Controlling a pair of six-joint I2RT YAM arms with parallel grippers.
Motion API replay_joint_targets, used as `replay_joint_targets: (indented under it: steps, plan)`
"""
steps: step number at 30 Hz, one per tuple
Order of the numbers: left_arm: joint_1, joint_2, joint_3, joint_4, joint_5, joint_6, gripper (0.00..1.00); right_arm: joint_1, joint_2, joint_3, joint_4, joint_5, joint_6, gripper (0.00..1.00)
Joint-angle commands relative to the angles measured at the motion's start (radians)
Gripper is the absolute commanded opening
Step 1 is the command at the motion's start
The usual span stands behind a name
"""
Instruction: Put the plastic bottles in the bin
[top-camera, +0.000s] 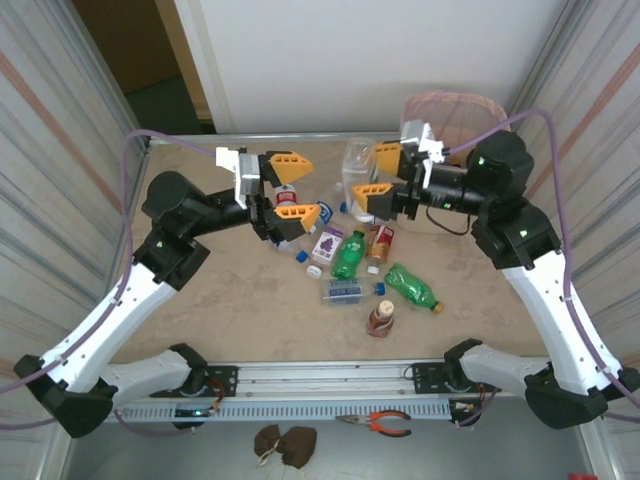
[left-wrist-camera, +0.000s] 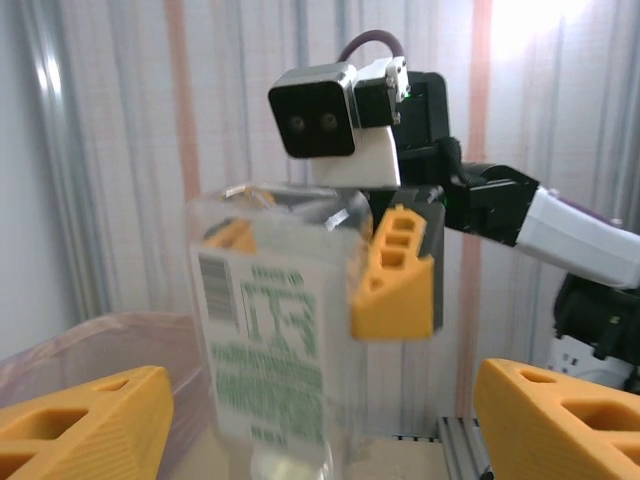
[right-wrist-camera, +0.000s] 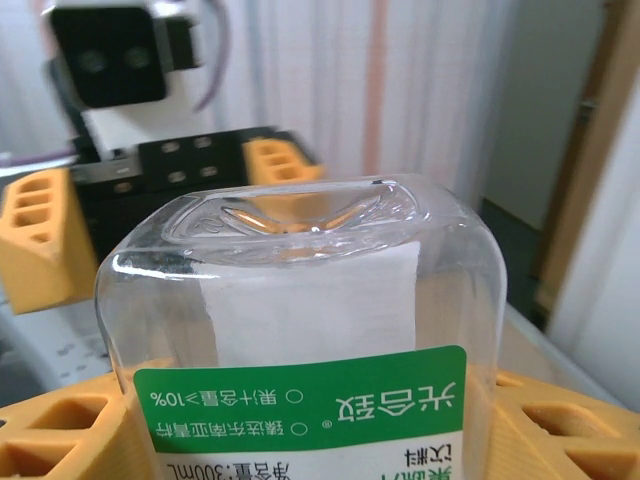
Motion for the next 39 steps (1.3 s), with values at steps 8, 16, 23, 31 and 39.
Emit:
replay_joint_targets:
  steps: [8,16,23,31,39]
  plan:
    - [0.042,-0.063,-0.077,-0.051,-0.133,-0.001,0.79,-0.397,0.100,0.132,-0.024,0.108,0.184,0.53]
    - [0.045,-0.071,-0.094,-0.067,-0.140,-0.009,0.79,-0.612,0.285,0.242,-0.100,0.228,0.229,0.50]
    - [0.046,-0.076,-0.105,-0.071,-0.141,-0.021,0.78,-0.632,0.469,0.402,-0.297,0.507,0.095,0.50]
    - [0.047,-0.075,-0.119,-0.058,-0.142,-0.036,0.78,-0.593,0.641,0.473,-0.431,0.728,0.038,0.50]
    - [0.047,-0.077,-0.137,-0.045,-0.137,-0.058,0.78,-0.552,0.773,0.477,-0.505,0.814,0.031,0.50]
